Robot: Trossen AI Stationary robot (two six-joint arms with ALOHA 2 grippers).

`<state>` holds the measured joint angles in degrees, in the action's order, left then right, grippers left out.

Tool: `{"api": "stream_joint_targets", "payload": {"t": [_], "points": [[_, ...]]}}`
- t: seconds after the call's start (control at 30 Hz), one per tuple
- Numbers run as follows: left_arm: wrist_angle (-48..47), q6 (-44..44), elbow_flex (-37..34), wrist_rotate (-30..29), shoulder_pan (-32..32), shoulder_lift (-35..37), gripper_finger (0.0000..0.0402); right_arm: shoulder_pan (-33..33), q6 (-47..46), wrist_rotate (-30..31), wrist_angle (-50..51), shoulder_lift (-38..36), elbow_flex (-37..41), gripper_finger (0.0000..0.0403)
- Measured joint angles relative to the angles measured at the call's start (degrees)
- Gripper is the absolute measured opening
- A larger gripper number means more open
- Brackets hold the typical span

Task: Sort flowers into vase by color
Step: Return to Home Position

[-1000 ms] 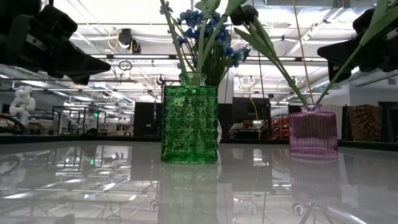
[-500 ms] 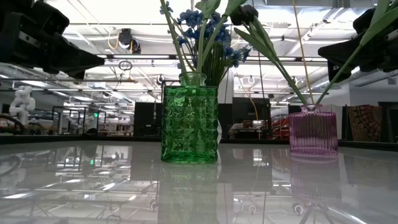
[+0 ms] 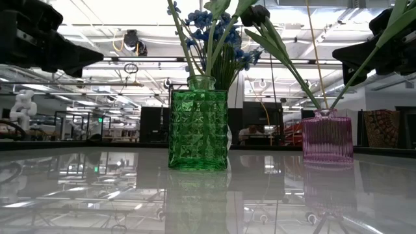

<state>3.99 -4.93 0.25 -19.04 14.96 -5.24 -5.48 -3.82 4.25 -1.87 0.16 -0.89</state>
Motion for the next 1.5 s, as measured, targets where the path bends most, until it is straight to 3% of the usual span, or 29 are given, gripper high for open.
{"api": "stream_joint_targets", "payload": {"t": [0.3,0.8,1.03,1.5], "points": [[-1.0,-1.7,0.0,5.1,-4.3,4.7,0.0003,0.0,0.5,0.0,0.0,0.0,0.0,0.0],[-2.6,-0.3,0.0,18.6,-17.3,4.9,0.0003,0.0,1.9,0.1,0.0,0.0,0.0,0.0],[-3.1,0.4,0.0,21.5,-20.7,4.9,0.0003,0.0,1.9,0.2,0.1,0.0,0.0,0.0],[-3.1,2.6,0.0,22.3,-20.5,4.9,0.0005,0.0,3.0,0.2,0.2,0.0,0.0,0.0]]}}
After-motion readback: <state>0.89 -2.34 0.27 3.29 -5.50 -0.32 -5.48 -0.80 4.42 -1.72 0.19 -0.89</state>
